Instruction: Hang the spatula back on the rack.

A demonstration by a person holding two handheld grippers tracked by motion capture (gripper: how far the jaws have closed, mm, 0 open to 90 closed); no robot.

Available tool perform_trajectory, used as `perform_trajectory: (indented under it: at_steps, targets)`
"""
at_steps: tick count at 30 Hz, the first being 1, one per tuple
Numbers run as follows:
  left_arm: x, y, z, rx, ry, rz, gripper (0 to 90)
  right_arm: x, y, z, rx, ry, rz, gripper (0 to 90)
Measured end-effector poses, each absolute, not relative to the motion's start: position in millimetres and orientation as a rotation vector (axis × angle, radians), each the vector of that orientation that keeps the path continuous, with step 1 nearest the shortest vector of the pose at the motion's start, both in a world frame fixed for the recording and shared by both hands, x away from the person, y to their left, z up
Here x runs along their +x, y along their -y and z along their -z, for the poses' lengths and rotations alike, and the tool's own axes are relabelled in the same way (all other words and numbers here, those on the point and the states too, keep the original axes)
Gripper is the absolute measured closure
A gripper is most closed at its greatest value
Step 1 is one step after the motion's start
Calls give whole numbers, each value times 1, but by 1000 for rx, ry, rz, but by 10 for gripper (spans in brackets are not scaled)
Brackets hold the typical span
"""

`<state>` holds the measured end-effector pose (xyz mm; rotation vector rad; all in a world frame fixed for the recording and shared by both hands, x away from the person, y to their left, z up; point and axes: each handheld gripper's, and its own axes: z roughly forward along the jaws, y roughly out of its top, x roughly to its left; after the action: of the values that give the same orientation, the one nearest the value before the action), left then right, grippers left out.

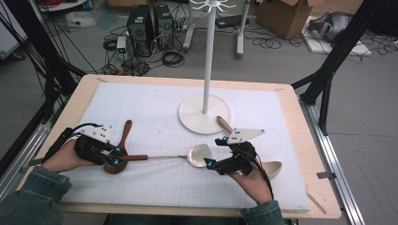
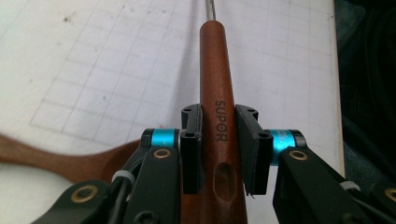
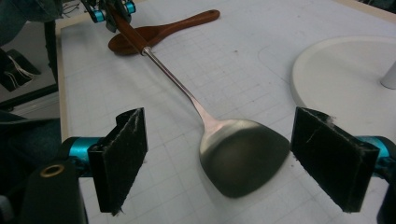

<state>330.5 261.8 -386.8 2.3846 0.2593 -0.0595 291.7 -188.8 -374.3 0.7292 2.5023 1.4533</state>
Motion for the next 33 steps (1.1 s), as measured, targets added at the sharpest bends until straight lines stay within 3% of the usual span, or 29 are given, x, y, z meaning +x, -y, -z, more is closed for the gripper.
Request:
perform_trajectory:
  at_steps: [12, 18, 33]
  targets:
    - [336, -237, 376, 2384, -188, 99, 724, 301, 173, 381, 704, -2558, -1438, 187]
    - [337, -225, 371, 2386, -160, 104, 724, 309, 151, 387, 638, -2602, -1410, 235]
    - [338, -201, 356, 2366, -105, 100, 724, 320, 117, 405, 500, -2795, -1349, 483]
